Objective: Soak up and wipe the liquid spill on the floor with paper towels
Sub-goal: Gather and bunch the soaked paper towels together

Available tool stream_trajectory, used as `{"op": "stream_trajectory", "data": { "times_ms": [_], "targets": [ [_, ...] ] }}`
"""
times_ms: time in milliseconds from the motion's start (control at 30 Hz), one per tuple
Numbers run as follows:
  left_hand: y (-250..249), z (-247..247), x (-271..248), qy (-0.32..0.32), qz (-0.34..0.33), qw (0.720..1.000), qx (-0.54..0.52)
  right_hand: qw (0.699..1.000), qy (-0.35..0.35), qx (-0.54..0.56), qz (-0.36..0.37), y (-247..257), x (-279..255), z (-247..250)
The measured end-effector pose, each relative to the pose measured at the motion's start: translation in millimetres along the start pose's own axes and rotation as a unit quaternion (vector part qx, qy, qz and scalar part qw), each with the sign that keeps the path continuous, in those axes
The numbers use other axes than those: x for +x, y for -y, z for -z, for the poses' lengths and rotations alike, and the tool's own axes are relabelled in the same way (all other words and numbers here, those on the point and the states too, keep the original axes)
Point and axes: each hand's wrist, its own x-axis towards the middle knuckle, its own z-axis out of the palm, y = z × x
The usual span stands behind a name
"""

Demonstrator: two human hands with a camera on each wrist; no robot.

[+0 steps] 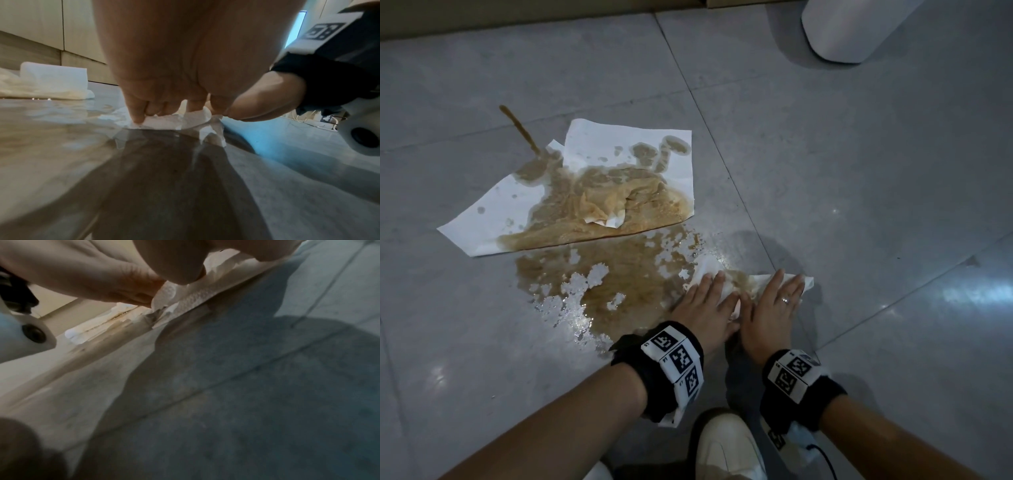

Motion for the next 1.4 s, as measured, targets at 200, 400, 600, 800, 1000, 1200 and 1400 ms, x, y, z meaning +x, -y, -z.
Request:
{"op": "stream_trajectory", "data": {
  "times_ms": [200,400,600,800,1000,1200,1400],
  "targets": [
    [-1.9,-2.4,5.0,-0.004,0.002,1.0,-0.013,0.999,0.001,-0.001,-0.04,-4.6,14.2,2.7],
    [-1.7,-7.2,5.5,-0.017,0.003,1.0,-0.005,0.997,0.027,-0.053,-0.051,-8.9,17.1,3.8],
    [-2.8,-4.3,6.3,-0.002,0.007,1.0,-0.015,0.996,0.034,-0.071,-0.041,-10.6,15.1,8.9],
    [-0.6,8.6,3.5,0.02,-0.006,1.0,-0.019,0.998,0.017,-0.051,-0.04,-10.4,16.4,11.8],
    [16.3,21.2,-2.9,-0.002,-0.034,0.998,-0.056,0.996,-0.03,0.074,0.03,5.1,13.6,6.5],
    [29.2,35.1,-19.5,-0.087,-0.035,0.99,-0.109,0.999,0.009,-0.051,0.008,27.8,3.6,-13.6],
    [55.0,36.4,-40.4,-0.145,0.01,0.976,-0.164,0.997,-0.02,-0.037,-0.061,40.2,13.6,-18.4]
  ]
}}
